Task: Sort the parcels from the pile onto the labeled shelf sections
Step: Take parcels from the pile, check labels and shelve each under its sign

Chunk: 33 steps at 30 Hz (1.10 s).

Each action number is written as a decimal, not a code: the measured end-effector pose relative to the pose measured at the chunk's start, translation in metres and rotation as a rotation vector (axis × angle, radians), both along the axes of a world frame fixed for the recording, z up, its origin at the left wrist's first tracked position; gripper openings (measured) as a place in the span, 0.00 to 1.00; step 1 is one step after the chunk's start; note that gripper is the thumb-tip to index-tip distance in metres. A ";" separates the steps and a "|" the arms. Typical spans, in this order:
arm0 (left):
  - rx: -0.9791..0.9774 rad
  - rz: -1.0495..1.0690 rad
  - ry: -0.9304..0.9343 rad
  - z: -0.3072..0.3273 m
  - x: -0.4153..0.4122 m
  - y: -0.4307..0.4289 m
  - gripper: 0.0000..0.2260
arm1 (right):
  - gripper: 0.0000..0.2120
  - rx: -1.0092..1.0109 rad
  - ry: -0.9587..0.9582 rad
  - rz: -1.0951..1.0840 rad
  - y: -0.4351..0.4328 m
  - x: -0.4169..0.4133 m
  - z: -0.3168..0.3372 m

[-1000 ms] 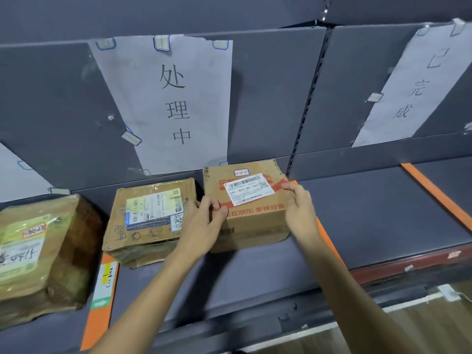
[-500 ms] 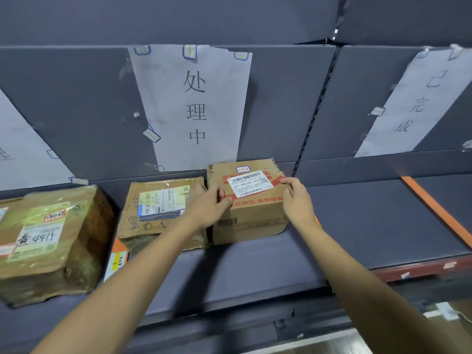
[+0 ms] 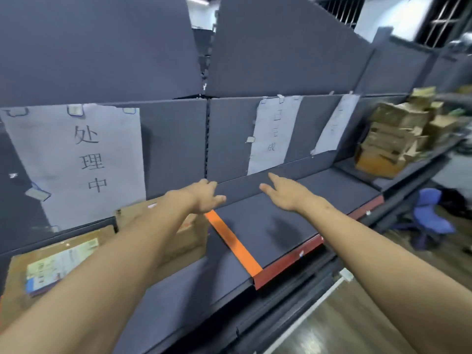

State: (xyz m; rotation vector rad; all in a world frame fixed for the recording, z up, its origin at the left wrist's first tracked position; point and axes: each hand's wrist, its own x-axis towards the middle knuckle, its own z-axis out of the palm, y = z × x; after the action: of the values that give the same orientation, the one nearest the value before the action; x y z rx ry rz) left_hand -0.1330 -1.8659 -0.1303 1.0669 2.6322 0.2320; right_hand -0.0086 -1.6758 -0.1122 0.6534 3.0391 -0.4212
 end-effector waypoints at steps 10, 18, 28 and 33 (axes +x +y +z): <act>0.027 -0.337 -0.078 0.041 0.115 0.222 0.31 | 0.34 -0.046 0.019 -0.372 0.169 0.168 0.043; -0.031 -0.538 -0.030 0.055 0.235 0.403 0.31 | 0.32 -0.111 0.092 -0.560 0.311 0.306 0.044; -0.103 -0.740 -0.039 0.018 0.319 0.603 0.32 | 0.26 -0.115 0.118 -0.758 0.442 0.401 0.013; -0.072 -0.801 -0.036 0.010 0.332 0.709 0.32 | 0.26 -0.081 0.068 -0.806 0.541 0.408 0.006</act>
State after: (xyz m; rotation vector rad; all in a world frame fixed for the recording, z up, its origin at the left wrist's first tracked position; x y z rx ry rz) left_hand 0.1986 -1.1567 -0.1202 1.9365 1.9541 -0.0226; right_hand 0.3989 -1.1351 -0.1064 1.8699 2.6495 -0.5581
